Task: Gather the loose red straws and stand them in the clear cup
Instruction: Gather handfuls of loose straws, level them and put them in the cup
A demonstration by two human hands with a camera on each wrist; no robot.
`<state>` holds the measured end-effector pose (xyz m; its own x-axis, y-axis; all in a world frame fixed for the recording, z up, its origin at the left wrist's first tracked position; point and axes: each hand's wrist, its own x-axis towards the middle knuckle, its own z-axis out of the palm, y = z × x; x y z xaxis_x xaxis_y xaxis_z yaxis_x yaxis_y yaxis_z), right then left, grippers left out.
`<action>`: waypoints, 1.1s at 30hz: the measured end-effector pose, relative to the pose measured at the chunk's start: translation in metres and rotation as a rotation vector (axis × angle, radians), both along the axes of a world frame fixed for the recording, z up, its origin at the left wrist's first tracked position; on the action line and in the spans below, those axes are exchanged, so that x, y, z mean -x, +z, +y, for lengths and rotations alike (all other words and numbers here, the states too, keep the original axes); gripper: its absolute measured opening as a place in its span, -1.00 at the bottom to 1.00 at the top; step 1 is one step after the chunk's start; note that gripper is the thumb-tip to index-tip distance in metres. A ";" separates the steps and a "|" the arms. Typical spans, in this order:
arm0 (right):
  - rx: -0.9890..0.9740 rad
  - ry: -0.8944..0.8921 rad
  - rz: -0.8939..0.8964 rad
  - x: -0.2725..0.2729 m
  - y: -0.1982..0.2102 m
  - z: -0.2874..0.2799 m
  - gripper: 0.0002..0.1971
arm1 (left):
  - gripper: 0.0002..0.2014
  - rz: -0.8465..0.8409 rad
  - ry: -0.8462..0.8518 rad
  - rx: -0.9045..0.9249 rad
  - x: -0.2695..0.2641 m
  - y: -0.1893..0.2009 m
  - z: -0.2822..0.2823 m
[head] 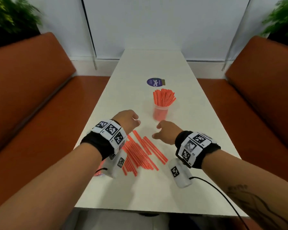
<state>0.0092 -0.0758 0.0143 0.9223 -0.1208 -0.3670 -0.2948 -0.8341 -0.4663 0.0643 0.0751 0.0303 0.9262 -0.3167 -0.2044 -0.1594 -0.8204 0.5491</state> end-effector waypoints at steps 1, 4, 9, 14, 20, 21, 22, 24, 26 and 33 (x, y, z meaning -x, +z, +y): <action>0.009 0.013 0.047 0.003 -0.009 0.008 -0.54 | -0.65 0.016 -0.002 -0.038 0.007 -0.009 0.005; 0.070 0.043 0.139 0.007 -0.035 0.030 -0.69 | -0.65 0.056 -0.012 -0.119 0.024 -0.036 0.015; 0.127 0.058 0.121 0.000 -0.061 0.060 -0.77 | -0.85 0.099 -0.021 -0.156 0.036 -0.061 0.025; 0.155 0.035 0.120 -0.014 -0.066 0.074 -0.71 | -0.81 0.106 0.006 -0.156 0.034 -0.073 0.033; 0.315 0.188 0.240 -0.024 -0.066 0.066 -0.67 | -0.94 0.127 0.039 -0.162 0.022 -0.083 0.031; 0.337 0.204 0.242 -0.023 -0.066 0.063 -0.67 | -0.90 0.127 0.042 -0.158 0.020 -0.084 0.029; 0.344 0.216 0.235 -0.023 -0.067 0.060 -0.68 | -0.79 0.127 0.050 -0.152 0.019 -0.086 0.027; 0.354 0.239 0.229 -0.023 -0.070 0.055 -0.77 | -0.62 0.127 0.058 -0.132 0.017 -0.088 0.023; 0.390 0.256 0.206 -0.023 -0.070 0.050 -0.77 | -0.59 0.116 0.037 -0.139 0.017 -0.087 0.018; 0.433 0.312 0.234 -0.024 -0.060 0.043 -0.80 | -0.71 0.158 0.003 -0.058 0.013 -0.076 0.008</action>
